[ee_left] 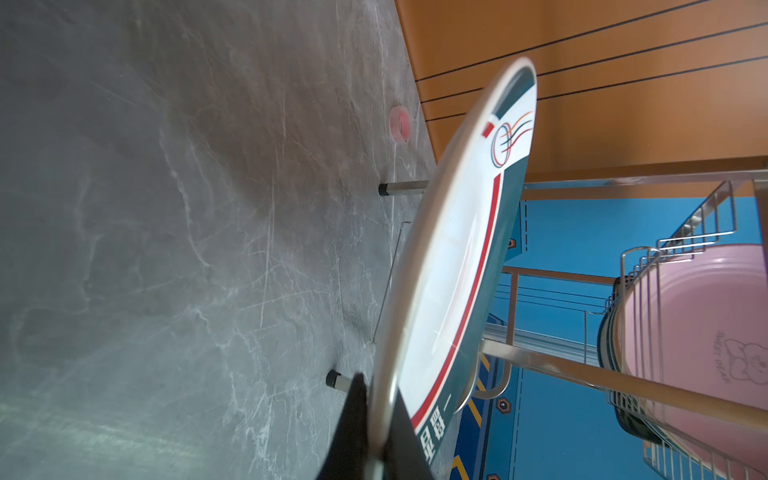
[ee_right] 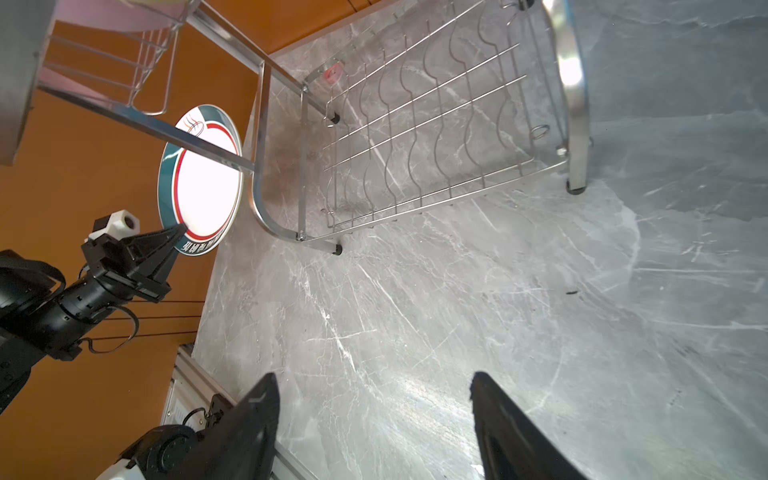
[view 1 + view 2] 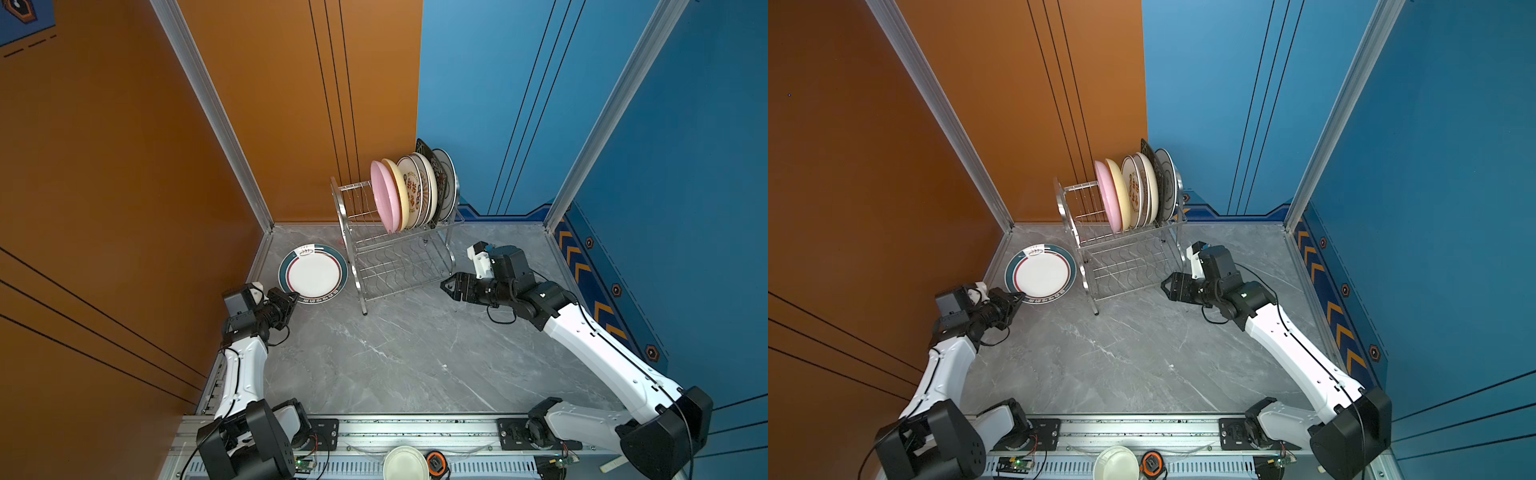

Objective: Load the plates into the dish rack
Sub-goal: 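Grip the white plate's rim with the left gripper and tilt it upright, then hold the white plate upright with the left gripper while the right grasps its rim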

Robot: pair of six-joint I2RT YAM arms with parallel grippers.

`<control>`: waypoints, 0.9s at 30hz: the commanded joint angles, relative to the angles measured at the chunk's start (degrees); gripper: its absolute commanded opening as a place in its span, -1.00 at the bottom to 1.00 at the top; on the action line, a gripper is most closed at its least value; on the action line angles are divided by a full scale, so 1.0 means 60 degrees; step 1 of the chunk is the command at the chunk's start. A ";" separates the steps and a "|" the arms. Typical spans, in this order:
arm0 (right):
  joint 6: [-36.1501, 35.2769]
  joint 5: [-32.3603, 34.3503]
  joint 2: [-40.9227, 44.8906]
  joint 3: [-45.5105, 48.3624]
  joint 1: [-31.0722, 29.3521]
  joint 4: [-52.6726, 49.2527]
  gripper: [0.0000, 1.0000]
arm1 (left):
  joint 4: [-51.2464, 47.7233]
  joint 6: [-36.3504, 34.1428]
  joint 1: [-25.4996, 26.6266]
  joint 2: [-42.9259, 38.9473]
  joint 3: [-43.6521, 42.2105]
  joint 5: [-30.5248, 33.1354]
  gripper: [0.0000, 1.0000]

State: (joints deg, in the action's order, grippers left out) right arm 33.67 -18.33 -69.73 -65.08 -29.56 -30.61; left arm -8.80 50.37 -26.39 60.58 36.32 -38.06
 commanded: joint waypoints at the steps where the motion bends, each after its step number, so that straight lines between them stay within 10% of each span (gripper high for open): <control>1: -0.0251 -0.0284 -0.0109 -0.0451 -0.0302 -0.0376 0.49 | 0.0089 -0.0023 0.0061 -0.0434 -0.0024 -0.0321 -1.00; 13: -0.0335 -0.0663 -0.0188 -0.0704 -0.0803 -0.0553 0.56 | -0.0248 0.0536 0.0252 -0.1203 0.0277 0.0944 -1.00; 27: -0.0690 -0.1452 -0.0235 -0.0684 -0.1188 -0.0467 0.68 | -0.4253 0.0467 0.0609 -0.4184 0.0538 0.1156 -1.00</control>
State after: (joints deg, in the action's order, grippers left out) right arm 31.20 -25.06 -70.54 -67.99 -36.10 -32.56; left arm -27.51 53.63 -22.55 38.54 37.21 -29.58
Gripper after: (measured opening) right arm 0.838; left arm 0.080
